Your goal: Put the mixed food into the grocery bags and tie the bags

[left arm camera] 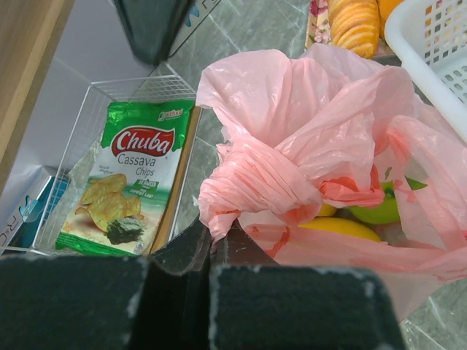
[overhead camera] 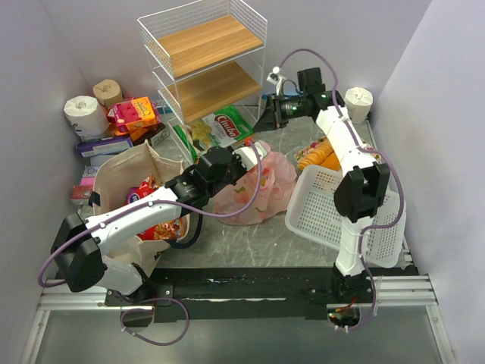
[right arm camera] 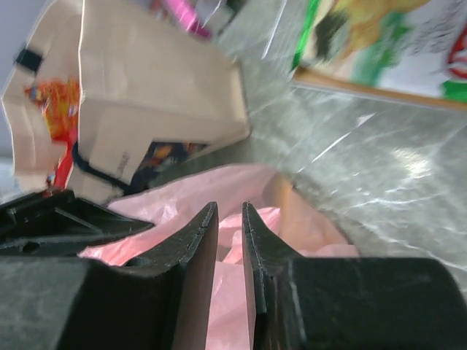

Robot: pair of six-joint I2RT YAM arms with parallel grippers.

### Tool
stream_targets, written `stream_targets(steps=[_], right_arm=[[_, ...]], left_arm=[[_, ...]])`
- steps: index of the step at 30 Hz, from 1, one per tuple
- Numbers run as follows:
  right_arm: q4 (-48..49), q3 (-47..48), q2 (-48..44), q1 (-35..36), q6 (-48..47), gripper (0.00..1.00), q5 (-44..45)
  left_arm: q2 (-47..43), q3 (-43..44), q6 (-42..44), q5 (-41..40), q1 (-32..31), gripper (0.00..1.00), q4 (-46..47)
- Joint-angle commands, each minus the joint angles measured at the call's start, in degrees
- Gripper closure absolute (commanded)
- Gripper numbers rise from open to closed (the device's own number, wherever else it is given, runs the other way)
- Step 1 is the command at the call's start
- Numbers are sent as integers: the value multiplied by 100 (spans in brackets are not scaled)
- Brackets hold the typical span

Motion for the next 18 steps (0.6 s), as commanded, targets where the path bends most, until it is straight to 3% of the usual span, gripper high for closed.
stream_targets(steps=[1, 10, 18], right_arm=[[-1122, 149, 25, 274, -1026, 73, -668], [-1614, -1275, -326, 503, -1976, 80, -985], [-1228, -2323, -862, 503, -2179, 77, -1274]], left_arm=[[9, 167, 158, 157, -52, 99, 102], [26, 79, 369, -212, -52, 99, 225], [0, -26, 62, -432, -52, 99, 348]])
